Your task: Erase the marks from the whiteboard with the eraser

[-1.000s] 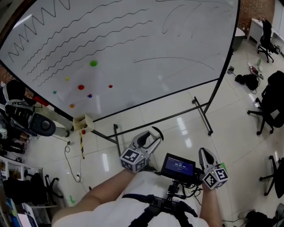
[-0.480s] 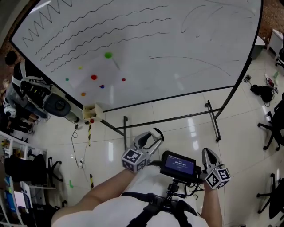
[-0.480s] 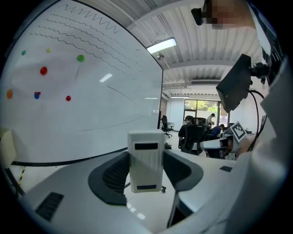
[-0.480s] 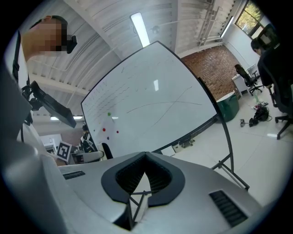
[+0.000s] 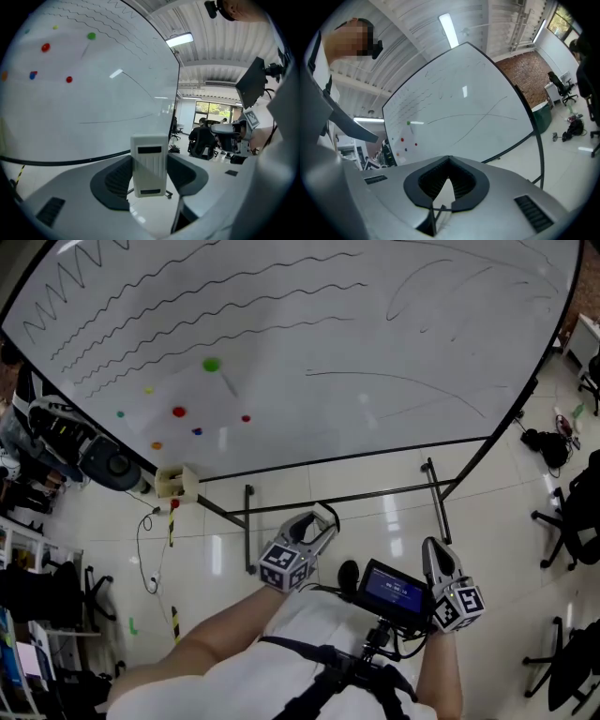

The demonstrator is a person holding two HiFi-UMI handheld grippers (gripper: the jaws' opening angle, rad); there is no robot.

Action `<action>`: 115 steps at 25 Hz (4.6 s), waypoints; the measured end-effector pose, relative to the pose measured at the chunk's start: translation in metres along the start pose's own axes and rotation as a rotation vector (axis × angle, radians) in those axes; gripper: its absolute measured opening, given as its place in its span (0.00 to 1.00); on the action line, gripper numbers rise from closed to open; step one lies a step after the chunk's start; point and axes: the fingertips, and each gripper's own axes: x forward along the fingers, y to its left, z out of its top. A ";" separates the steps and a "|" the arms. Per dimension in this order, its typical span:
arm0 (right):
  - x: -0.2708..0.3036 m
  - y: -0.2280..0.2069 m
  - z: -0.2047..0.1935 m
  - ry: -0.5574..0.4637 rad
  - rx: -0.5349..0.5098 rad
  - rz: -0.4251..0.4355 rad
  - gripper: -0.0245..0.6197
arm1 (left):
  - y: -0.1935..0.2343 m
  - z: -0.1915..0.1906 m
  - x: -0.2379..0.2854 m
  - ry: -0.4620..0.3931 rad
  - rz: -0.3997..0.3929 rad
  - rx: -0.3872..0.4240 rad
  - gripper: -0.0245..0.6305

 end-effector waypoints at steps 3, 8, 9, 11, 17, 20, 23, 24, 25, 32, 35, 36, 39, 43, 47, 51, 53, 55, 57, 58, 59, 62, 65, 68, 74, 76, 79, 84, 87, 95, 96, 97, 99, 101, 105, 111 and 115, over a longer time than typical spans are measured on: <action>-0.001 -0.030 0.020 -0.025 -0.001 -0.073 0.06 | -0.010 0.017 0.031 -0.002 -0.063 0.120 0.44; 0.023 -0.057 0.028 -0.018 -0.012 -0.103 0.06 | 0.014 0.041 0.063 -0.029 -0.063 0.151 0.44; 0.036 -0.058 0.034 -0.020 -0.028 -0.086 0.06 | 0.024 0.046 0.070 -0.036 -0.046 0.147 0.44; 0.060 -0.057 0.042 -0.023 -0.048 -0.055 0.06 | 0.044 0.052 0.079 -0.044 -0.011 0.140 0.44; 0.116 -0.043 0.047 0.029 -0.064 0.011 0.06 | 0.110 0.059 0.067 -0.061 0.120 0.076 0.43; 0.152 -0.027 0.052 0.046 -0.090 0.071 0.06 | 0.143 0.058 0.053 -0.065 0.192 0.077 0.44; 0.180 -0.014 0.052 0.055 -0.114 0.124 0.06 | 0.165 0.052 0.043 -0.067 0.243 0.081 0.44; 0.187 -0.011 0.049 0.060 -0.117 0.136 0.06 | 0.172 0.048 0.039 -0.068 0.263 0.071 0.44; 0.193 -0.008 0.044 0.068 -0.116 0.150 0.06 | 0.181 0.043 0.034 -0.067 0.289 0.057 0.44; 0.219 -0.001 0.009 0.134 -0.073 0.217 0.06 | 0.242 0.028 0.005 -0.083 0.490 -0.061 0.43; 0.227 -0.005 0.010 0.144 -0.061 0.239 0.06 | 0.256 0.035 0.005 -0.101 0.549 -0.085 0.43; 0.228 -0.007 0.011 0.148 -0.062 0.247 0.06 | 0.260 0.038 0.005 -0.112 0.573 -0.098 0.43; 0.228 -0.021 0.014 0.147 -0.055 0.251 0.06 | 0.269 0.040 0.005 -0.132 0.642 -0.141 0.44; 0.226 -0.037 0.012 0.162 -0.023 0.228 0.06 | 0.281 0.040 -0.002 -0.154 0.719 -0.157 0.43; 0.225 -0.049 0.010 0.192 -0.018 0.224 0.06 | 0.283 0.040 0.005 -0.205 0.787 -0.190 0.44; 0.229 -0.055 0.000 0.223 0.009 0.252 0.06 | 0.275 0.038 0.020 -0.256 0.829 -0.278 0.44; 0.233 -0.053 -0.003 0.238 0.015 0.273 0.06 | 0.273 0.039 0.025 -0.295 0.851 -0.347 0.44; 0.235 -0.052 -0.004 0.257 0.014 0.298 0.06 | 0.272 0.038 0.027 -0.341 0.871 -0.438 0.44; 0.237 -0.052 -0.003 0.274 0.008 0.319 0.06 | 0.272 0.038 0.026 -0.374 0.891 -0.508 0.44; 0.237 -0.055 -0.001 0.278 0.004 0.329 0.06 | 0.271 0.039 0.026 -0.381 0.902 -0.523 0.44; 0.237 -0.059 0.001 0.277 0.000 0.338 0.06 | 0.270 0.040 0.027 -0.384 0.912 -0.527 0.44; 0.235 -0.071 0.007 0.289 -0.001 0.365 0.06 | 0.261 0.047 0.034 -0.385 0.928 -0.508 0.44; 0.231 -0.081 0.012 0.302 0.000 0.390 0.06 | 0.251 0.055 0.042 -0.380 0.931 -0.472 0.44; 0.226 -0.101 0.018 0.301 -0.003 0.407 0.06 | 0.236 0.062 0.056 -0.380 0.927 -0.452 0.44; 0.222 -0.116 0.040 0.288 0.001 0.431 0.06 | 0.212 0.072 0.074 -0.395 0.943 -0.496 0.44; 0.221 -0.118 0.045 0.283 -0.004 0.426 0.06 | 0.210 0.073 0.072 -0.403 0.948 -0.514 0.44; 0.222 -0.105 0.047 0.275 -0.022 0.426 0.06 | 0.211 0.075 0.063 -0.404 0.940 -0.525 0.44; 0.204 -0.163 0.064 0.290 -0.016 0.454 0.06 | 0.168 0.090 0.123 -0.408 0.931 -0.533 0.44; 0.198 -0.184 0.078 0.291 -0.027 0.468 0.06 | 0.150 0.097 0.141 -0.427 0.930 -0.534 0.44; 0.184 -0.189 0.086 0.297 -0.021 0.473 0.06 | 0.124 0.108 0.153 -0.432 0.835 -0.473 0.44; 0.183 -0.193 0.086 0.298 -0.022 0.474 0.06 | 0.123 0.109 0.154 -0.426 0.812 -0.446 0.44; 0.182 -0.198 0.087 0.300 -0.023 0.475 0.06 | 0.124 0.109 0.155 -0.420 0.786 -0.412 0.44; 0.178 -0.210 0.090 0.309 -0.027 0.476 0.06 | 0.132 0.107 0.147 -0.408 0.767 -0.349 0.44; 0.175 -0.220 0.093 0.320 -0.031 0.463 0.06 | 0.155 0.098 0.119 -0.389 0.818 -0.326 0.43; 0.174 -0.222 0.096 0.297 -0.028 0.404 0.06 | 0.213 0.079 0.037 -0.335 0.977 -0.298 0.44; 0.183 -0.203 0.076 0.269 0.013 0.353 0.06 | 0.269 0.057 -0.041 -0.285 1.113 -0.307 0.44; 0.198 -0.180 0.056 0.265 0.031 0.360 0.06 | 0.283 0.047 -0.041 -0.271 1.091 -0.306 0.44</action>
